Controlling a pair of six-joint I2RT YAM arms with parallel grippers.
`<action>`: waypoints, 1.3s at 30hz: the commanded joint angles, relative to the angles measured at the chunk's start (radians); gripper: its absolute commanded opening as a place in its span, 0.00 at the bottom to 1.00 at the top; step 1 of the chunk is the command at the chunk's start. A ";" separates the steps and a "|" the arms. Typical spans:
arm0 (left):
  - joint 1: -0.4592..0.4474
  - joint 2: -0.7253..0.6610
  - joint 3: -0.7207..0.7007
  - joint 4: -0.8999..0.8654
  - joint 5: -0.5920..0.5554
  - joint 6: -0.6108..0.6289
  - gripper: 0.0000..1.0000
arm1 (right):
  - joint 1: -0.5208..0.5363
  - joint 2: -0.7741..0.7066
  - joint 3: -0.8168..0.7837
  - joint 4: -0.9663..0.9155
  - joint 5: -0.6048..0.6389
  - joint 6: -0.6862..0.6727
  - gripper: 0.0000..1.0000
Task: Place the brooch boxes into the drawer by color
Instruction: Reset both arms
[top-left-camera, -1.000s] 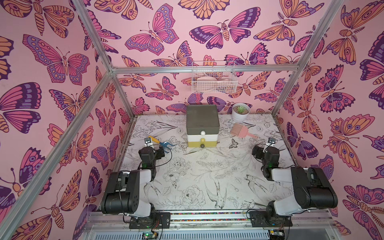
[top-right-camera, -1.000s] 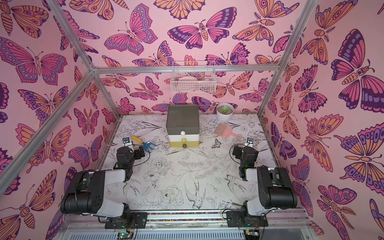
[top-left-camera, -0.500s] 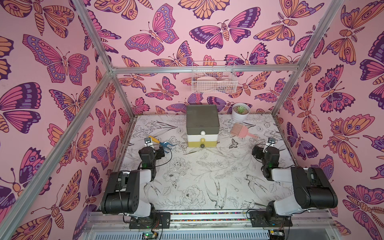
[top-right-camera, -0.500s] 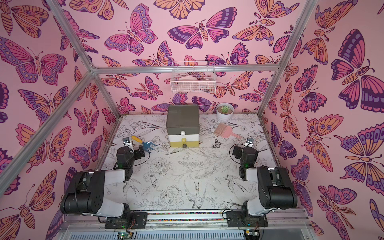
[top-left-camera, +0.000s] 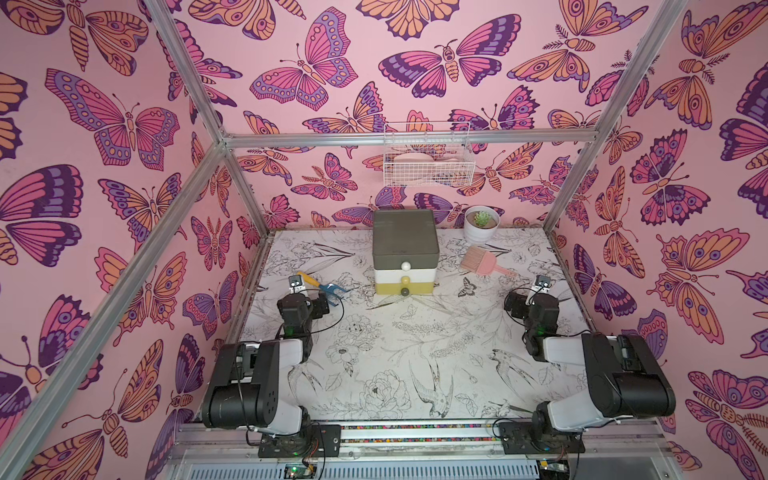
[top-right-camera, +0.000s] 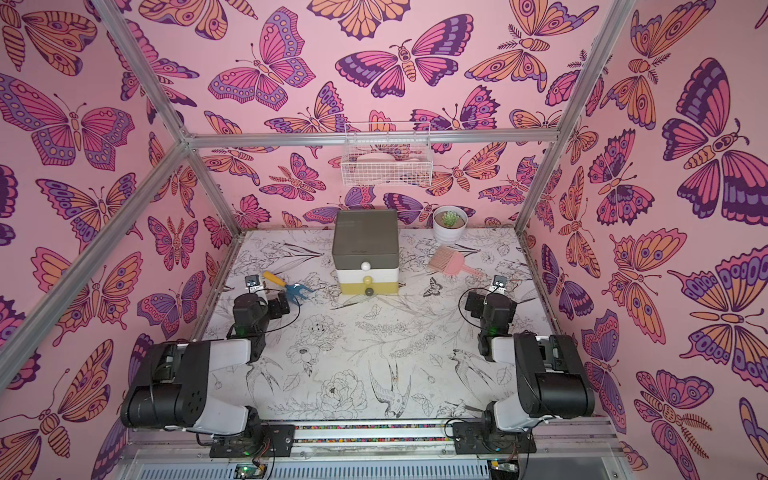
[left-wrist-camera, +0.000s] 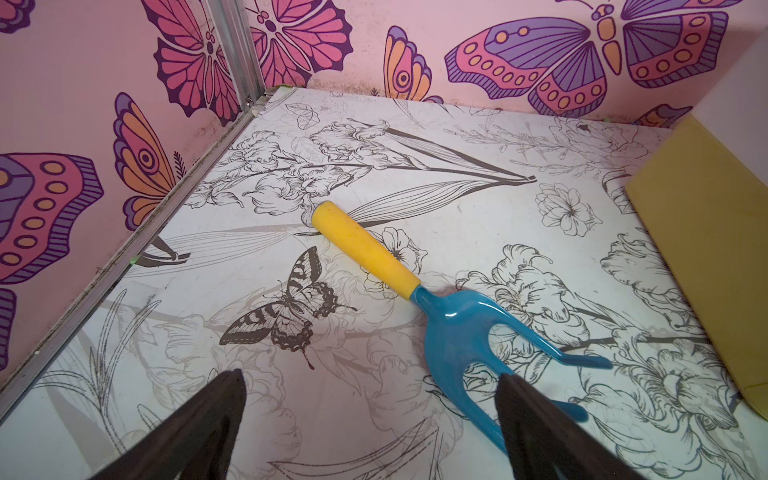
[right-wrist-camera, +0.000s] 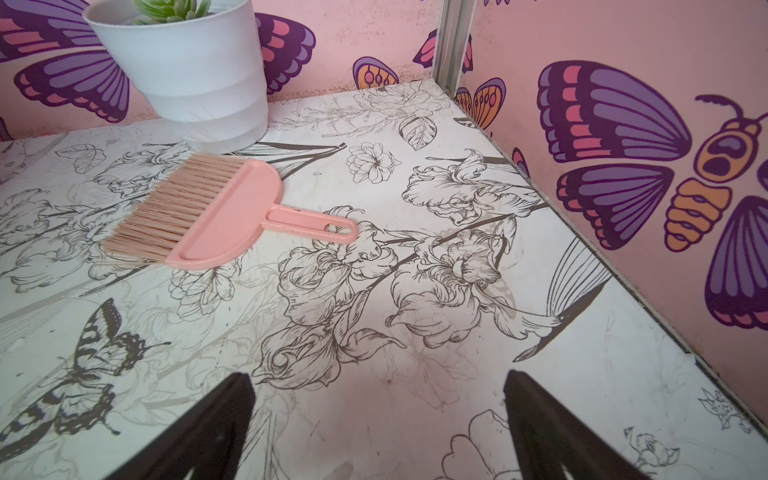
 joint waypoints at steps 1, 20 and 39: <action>-0.006 0.002 0.008 0.014 -0.001 0.010 1.00 | -0.003 -0.010 0.019 0.013 -0.007 -0.003 0.99; -0.006 0.003 0.008 0.014 -0.001 0.011 1.00 | -0.003 -0.009 0.020 0.010 -0.007 -0.001 0.00; -0.007 0.002 0.009 0.014 -0.001 0.010 1.00 | -0.003 -0.010 0.018 0.013 -0.007 -0.002 0.99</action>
